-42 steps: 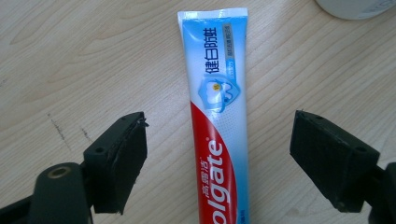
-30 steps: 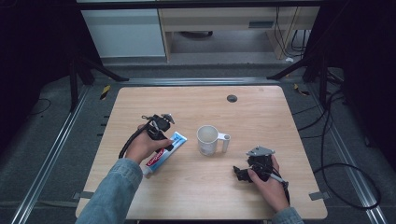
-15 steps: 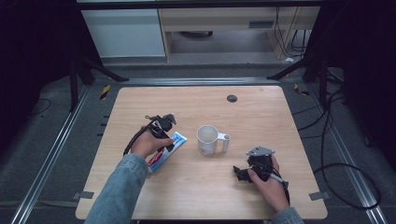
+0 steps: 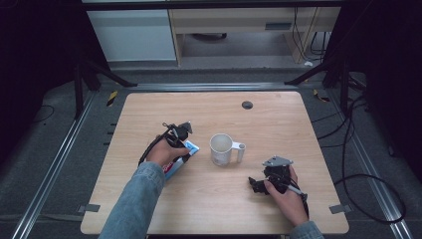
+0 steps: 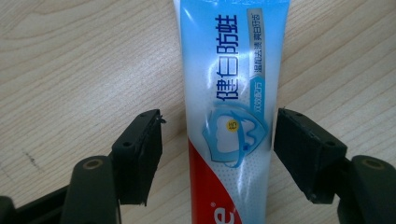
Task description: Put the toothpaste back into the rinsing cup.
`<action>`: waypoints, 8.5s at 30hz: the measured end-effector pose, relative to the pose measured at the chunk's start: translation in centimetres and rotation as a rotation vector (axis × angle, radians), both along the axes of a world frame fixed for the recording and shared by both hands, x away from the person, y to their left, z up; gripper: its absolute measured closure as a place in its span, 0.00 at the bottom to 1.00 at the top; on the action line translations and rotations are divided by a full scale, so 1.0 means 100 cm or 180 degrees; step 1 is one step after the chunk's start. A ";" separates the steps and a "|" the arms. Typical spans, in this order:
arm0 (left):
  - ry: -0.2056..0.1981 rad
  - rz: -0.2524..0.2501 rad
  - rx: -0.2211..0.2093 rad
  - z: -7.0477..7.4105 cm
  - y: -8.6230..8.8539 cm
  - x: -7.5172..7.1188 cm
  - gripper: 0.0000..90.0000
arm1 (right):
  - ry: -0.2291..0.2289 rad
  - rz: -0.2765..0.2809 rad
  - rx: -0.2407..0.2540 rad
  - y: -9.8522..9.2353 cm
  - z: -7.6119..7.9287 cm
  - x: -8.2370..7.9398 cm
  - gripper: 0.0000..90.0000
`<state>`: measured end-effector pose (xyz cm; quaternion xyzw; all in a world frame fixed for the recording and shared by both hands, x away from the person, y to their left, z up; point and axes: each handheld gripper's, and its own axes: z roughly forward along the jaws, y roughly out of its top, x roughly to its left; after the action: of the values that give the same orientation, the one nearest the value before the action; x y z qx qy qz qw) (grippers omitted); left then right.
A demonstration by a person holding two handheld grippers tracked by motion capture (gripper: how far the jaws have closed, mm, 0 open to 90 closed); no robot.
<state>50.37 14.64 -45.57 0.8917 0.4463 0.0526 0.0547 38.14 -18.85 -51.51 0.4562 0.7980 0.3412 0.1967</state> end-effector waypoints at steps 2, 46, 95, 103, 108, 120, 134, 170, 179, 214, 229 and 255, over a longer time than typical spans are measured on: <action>0.0017 0.0001 0.0012 -0.002 -0.001 0.001 0.36 | -0.0015 0.0012 -0.0016 0.000 0.000 0.000 0.00; -0.0184 -0.0076 -0.0372 0.016 0.016 -0.010 0.80 | 0.0046 -0.0008 0.0042 0.000 0.001 -0.001 0.00; -0.0811 -0.0112 -0.0725 0.105 0.032 -0.019 0.81 | 0.0002 0.0004 0.0004 0.000 0.000 0.000 0.00; -0.0977 -0.0092 -0.0861 0.111 0.031 -0.023 0.81 | 0.0004 0.0004 0.0003 0.000 0.000 0.000 0.00; -0.1077 -0.0094 -0.0913 0.115 0.029 -0.026 0.81 | 0.0002 0.0006 0.0000 0.000 0.000 0.000 0.00; -0.1307 -0.0112 -0.1082 0.116 0.022 -0.027 0.81 | 0.0043 -0.0013 0.0041 0.001 0.001 -0.001 0.00; -0.1745 -0.0075 -0.1337 0.118 0.011 -0.038 0.81 | 0.0041 -0.0005 0.0037 0.000 0.001 -0.001 0.00; -0.2414 0.0114 -0.1831 0.124 -0.001 -0.065 0.82 | 0.0001 -0.0006 -0.0001 0.000 0.000 0.000 0.00; -0.2498 0.0084 -0.1839 0.133 -0.004 -0.068 0.82 | -0.0001 -0.0007 -0.0006 0.000 0.000 0.000 0.00; -0.2784 -0.0136 -0.2221 0.154 -0.034 -0.088 0.82 | 0.0038 -0.0017 0.0034 0.001 0.001 0.000 0.00; -0.2749 -0.0282 -0.2273 0.144 -0.055 -0.090 0.82 | 0.0041 -0.0020 0.0037 0.001 0.001 0.000 0.00; -0.2680 -0.0364 -0.2322 0.121 -0.069 -0.089 0.82 | 0.0043 -0.0021 0.0034 0.001 0.001 0.000 0.00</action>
<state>41.49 7.71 -33.43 0.7398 0.3261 0.2433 0.5359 38.09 -18.78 -51.41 0.4621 0.7960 0.3417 0.1900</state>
